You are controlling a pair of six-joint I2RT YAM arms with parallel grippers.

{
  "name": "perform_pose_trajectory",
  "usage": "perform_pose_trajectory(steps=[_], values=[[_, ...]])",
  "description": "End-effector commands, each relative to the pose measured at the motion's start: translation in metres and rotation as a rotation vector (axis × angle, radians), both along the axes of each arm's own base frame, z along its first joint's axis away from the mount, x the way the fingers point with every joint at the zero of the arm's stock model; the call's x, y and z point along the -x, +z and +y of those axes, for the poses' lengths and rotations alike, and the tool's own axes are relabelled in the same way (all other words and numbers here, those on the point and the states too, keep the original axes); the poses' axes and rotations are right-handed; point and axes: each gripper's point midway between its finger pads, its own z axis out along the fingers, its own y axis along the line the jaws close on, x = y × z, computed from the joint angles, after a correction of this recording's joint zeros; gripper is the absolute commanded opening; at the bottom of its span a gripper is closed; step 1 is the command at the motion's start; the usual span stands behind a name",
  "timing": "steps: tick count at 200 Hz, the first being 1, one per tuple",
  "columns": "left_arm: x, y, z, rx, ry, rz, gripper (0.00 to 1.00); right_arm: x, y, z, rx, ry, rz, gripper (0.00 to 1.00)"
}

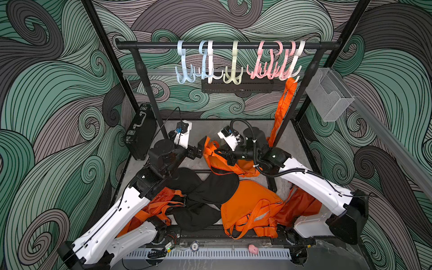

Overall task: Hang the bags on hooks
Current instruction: Adjust the bag at the bag.

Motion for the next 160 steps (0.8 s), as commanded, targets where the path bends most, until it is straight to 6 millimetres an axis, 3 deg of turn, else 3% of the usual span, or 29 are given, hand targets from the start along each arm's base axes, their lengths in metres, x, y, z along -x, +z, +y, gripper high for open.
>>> perform_pose_trajectory(steps=[1,20,30,50,65,86,101,114,125,142,160], values=[[0.01,-0.013,0.028,0.004,0.107,0.027,0.97,0.037,-0.093,-0.004,0.177,-0.008,0.155,0.38],[0.012,-0.023,0.049,-0.006,0.209,0.04,0.97,0.037,-0.115,-0.012,0.202,-0.131,0.149,0.49],[0.013,-0.025,0.066,0.009,0.293,0.031,0.97,0.033,-0.118,-0.017,0.184,-0.185,0.163,0.56],[0.017,-0.026,0.082,0.016,0.363,-0.01,0.98,0.026,-0.115,-0.017,0.155,-0.249,0.181,0.6],[0.017,-0.028,0.084,0.014,0.373,-0.019,0.98,0.024,-0.105,-0.001,0.101,-0.226,0.203,0.61],[0.017,-0.031,0.089,0.007,0.401,-0.017,0.98,0.031,-0.098,0.036,0.046,-0.148,0.196,0.61],[0.017,-0.033,0.09,0.002,0.403,-0.016,0.98,0.027,-0.106,0.049,0.08,-0.18,0.191,0.6],[0.018,-0.033,0.091,0.0,0.406,-0.018,0.98,0.018,-0.118,0.041,0.118,-0.278,0.214,0.59],[0.019,-0.034,0.091,-0.001,0.405,-0.019,0.98,0.01,-0.132,0.023,0.152,-0.393,0.261,0.58],[0.019,-0.034,0.09,-0.002,0.397,-0.023,0.98,0.016,-0.143,0.007,0.163,-0.466,0.321,0.59],[0.017,-0.036,0.086,-0.006,0.385,-0.019,0.98,0.027,-0.139,0.002,0.148,-0.475,0.336,0.63]])
